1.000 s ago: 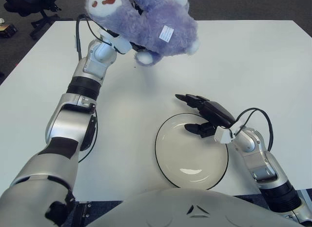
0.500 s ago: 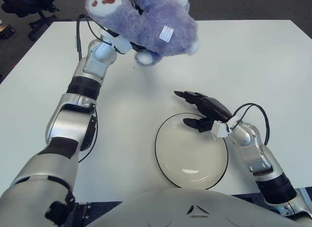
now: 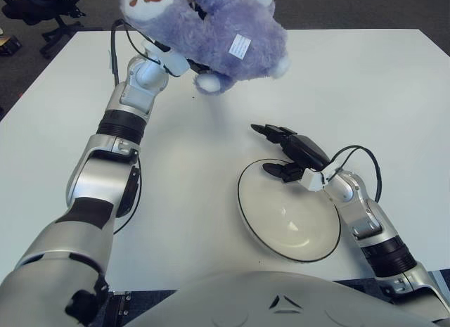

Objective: Put the doll into the plate.

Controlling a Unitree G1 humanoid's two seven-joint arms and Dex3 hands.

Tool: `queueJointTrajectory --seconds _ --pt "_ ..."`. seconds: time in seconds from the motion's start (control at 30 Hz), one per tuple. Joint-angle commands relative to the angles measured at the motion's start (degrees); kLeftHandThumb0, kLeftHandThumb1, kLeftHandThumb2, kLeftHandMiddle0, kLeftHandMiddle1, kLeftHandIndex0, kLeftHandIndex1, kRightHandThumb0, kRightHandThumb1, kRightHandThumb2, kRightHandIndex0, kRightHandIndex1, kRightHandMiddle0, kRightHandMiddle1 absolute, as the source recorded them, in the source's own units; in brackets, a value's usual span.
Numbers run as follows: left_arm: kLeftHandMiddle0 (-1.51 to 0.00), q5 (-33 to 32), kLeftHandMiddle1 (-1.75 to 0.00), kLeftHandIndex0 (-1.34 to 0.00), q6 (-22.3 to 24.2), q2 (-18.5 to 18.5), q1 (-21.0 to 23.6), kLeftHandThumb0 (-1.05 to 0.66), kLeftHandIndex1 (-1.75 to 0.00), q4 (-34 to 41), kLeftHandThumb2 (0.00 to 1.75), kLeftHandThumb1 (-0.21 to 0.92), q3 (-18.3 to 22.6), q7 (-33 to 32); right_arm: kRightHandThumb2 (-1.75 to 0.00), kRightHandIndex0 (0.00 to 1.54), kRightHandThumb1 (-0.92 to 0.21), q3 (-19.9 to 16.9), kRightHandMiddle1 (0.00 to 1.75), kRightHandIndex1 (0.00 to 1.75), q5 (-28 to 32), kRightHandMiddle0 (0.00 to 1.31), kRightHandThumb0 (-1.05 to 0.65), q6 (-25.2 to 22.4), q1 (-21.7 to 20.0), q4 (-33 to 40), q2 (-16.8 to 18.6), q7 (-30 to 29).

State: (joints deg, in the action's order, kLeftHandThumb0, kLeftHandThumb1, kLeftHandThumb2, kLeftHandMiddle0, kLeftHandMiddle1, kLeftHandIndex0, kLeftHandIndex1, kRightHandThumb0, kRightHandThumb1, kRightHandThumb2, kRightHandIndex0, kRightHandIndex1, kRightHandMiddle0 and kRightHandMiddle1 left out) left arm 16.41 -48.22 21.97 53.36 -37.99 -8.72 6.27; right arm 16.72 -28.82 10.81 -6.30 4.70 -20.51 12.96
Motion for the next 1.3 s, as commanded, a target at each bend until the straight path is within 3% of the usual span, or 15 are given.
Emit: queueJointTrajectory --seconds 0.0,0.67,1.27 --pt "-0.70 -0.5 -1.67 -0.46 0.3 0.1 -0.6 0.00 -1.75 1.3 1.40 0.23 0.9 0.0 -0.81 0.21 -0.92 0.0 0.04 0.01 -1.8 0.22 -0.59 -3.1 -1.3 -2.7 0.4 -0.7" --pt "-0.70 -0.9 -1.66 -0.45 1.5 0.1 -1.3 0.00 -1.75 2.7 1.39 0.23 1.1 0.3 -0.83 0.20 -0.92 -0.3 0.05 0.00 -1.1 0.25 -0.66 -3.5 -4.7 -5.8 1.1 -1.0" --pt "-0.70 -1.0 -1.66 -0.45 1.6 0.2 -1.5 0.00 -1.75 2.9 1.39 0.23 1.1 0.2 -0.80 0.20 -0.92 0.0 0.05 0.00 -2.1 0.26 -0.65 -0.1 -7.6 -9.5 0.9 -5.0"
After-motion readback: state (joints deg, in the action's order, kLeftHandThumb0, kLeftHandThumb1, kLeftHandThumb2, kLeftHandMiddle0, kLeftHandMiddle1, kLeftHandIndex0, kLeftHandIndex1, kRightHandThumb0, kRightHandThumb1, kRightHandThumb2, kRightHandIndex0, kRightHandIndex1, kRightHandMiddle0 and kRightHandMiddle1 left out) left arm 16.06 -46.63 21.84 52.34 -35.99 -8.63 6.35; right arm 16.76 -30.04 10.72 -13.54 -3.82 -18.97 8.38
